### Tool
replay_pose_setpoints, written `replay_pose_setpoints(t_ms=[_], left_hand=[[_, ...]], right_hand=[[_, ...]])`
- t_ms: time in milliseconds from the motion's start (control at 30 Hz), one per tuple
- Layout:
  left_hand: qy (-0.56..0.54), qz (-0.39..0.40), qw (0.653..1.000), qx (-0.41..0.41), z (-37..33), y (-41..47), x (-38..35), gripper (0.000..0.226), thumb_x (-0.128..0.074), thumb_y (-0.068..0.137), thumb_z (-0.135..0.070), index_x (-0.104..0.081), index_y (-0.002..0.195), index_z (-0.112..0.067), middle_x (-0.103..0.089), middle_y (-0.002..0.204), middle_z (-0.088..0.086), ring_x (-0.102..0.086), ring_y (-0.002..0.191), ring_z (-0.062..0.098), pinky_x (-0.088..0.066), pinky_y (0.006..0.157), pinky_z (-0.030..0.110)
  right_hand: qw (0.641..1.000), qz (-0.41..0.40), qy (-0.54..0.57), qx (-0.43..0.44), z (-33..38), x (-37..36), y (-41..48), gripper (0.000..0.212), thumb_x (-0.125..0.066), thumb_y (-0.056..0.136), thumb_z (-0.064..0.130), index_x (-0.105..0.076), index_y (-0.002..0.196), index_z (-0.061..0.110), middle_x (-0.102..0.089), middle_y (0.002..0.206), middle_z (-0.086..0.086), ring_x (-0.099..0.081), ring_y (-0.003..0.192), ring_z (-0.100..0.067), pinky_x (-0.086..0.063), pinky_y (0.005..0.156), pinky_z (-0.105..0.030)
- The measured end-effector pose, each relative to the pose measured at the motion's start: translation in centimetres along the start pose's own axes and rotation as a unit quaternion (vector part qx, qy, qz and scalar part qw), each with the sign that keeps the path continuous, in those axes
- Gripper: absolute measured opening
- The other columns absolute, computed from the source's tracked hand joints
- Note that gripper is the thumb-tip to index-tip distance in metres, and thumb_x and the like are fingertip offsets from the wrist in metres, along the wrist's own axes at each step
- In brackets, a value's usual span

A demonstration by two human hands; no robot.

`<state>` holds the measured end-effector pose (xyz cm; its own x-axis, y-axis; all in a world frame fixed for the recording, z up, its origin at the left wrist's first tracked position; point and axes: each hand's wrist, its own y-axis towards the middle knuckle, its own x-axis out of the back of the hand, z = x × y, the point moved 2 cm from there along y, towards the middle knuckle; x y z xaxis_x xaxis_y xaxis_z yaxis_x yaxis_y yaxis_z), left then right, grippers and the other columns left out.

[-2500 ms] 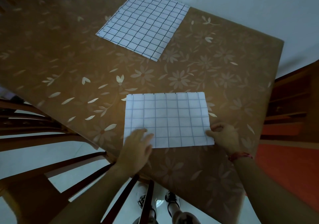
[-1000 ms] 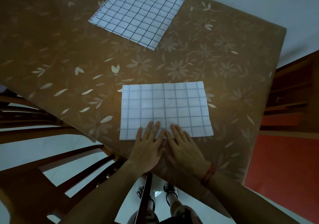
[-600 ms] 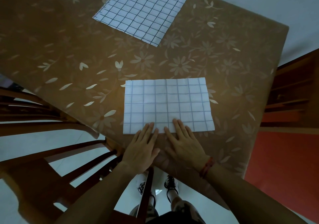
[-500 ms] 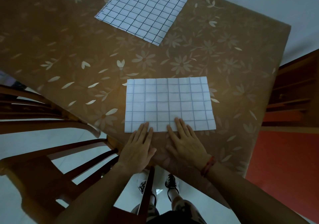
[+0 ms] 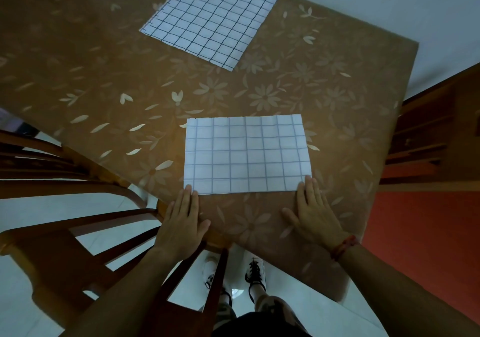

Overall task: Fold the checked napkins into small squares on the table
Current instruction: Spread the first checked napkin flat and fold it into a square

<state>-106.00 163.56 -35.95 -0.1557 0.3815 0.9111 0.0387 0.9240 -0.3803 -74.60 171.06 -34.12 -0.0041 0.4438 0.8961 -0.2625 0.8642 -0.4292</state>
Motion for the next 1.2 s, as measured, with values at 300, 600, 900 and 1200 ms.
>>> replay_pose_setpoints(t_ms=[300,600,900,1200], left_hand=[[-0.024,-0.02,0.999,0.012,-0.5,0.0,1.2,0.09,-0.003,0.083,-0.065,-0.013,0.153,-0.009,-0.004,0.161,0.012,-0.001,0.148,0.027,0.002,0.113,0.041],[-0.047,-0.053,0.996,-0.052,-4.4,2.8,2.1,0.064,-0.039,0.097,-0.047,-0.026,0.15,-0.013,-0.016,0.159,0.012,-0.015,0.146,0.03,-0.021,0.116,0.047],[-0.053,-0.024,0.996,-0.068,-5.7,3.5,1.6,0.077,-0.014,0.089,-0.059,-0.031,0.148,-0.012,-0.019,0.159,0.011,-0.014,0.147,0.029,-0.022,0.114,0.045],[-0.078,-0.035,0.994,-0.07,-5.3,3.3,1.2,0.069,-0.026,0.092,-0.054,-0.035,0.147,-0.014,-0.025,0.157,0.009,-0.018,0.145,0.028,-0.024,0.111,0.043]], right_hand=[[0.996,-0.044,0.068,-0.024,-0.1,1.4,0.7,0.068,-0.033,0.094,0.056,-0.033,0.14,0.006,-0.02,0.152,-0.023,-0.018,0.142,-0.037,-0.028,0.114,-0.049],[0.942,-0.094,0.288,-0.142,-2.2,5.6,4.2,0.043,-0.045,0.094,0.046,-0.065,0.111,0.013,-0.068,0.105,-0.01,-0.062,0.098,-0.03,-0.049,0.079,-0.033],[0.892,-0.046,0.381,-0.238,-3.7,6.5,6.1,0.026,-0.058,0.084,0.034,-0.07,0.072,0.014,-0.071,0.083,-0.01,-0.066,0.086,-0.029,-0.054,0.079,-0.037],[0.805,-0.021,0.532,-0.262,-4.2,6.8,7.0,0.018,-0.066,0.082,0.028,-0.068,0.081,0.01,-0.068,0.075,-0.012,-0.064,0.06,-0.025,-0.048,0.046,-0.027]])
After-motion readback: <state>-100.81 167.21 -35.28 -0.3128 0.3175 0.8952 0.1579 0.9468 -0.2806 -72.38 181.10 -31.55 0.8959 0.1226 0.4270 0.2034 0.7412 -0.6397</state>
